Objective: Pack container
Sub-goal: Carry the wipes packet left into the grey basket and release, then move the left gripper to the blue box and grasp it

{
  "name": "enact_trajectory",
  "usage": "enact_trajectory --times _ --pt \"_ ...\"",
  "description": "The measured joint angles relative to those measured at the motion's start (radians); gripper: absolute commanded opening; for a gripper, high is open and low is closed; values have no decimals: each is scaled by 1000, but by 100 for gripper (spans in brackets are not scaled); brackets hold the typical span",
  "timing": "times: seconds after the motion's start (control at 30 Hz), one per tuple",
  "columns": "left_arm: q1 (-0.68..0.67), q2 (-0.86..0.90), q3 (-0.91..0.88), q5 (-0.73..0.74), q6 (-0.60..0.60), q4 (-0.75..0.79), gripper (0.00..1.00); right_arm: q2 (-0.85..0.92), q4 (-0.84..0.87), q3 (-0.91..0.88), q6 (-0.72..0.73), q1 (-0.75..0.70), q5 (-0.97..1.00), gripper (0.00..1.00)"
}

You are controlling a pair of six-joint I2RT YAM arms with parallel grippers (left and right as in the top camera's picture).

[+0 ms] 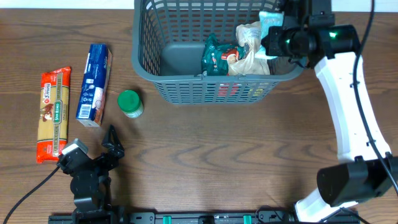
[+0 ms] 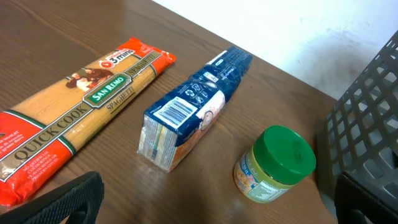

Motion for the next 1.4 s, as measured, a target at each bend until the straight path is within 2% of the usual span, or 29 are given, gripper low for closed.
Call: enact_trajectory --times 0.47,0.6,0.8,1.1,1.23,1.4 --pt "0 0 0 0 0 0 99 -35 28 26 3 5 -4 99" --pt "0 0 0 0 0 0 99 -102 35 65 6 -9 80 99" --pt "0 0 0 0 0 0 99 -233 33 87 56 -81 312 99" --pt "0 0 0 0 0 0 99 -275 -134 95 78 -241 470 99" --pt "0 0 0 0 -2 8 99 -275 -203 95 80 -257 478 99" --pt "0 0 -2 2 -63 13 99 -275 -241 94 80 -257 478 99"
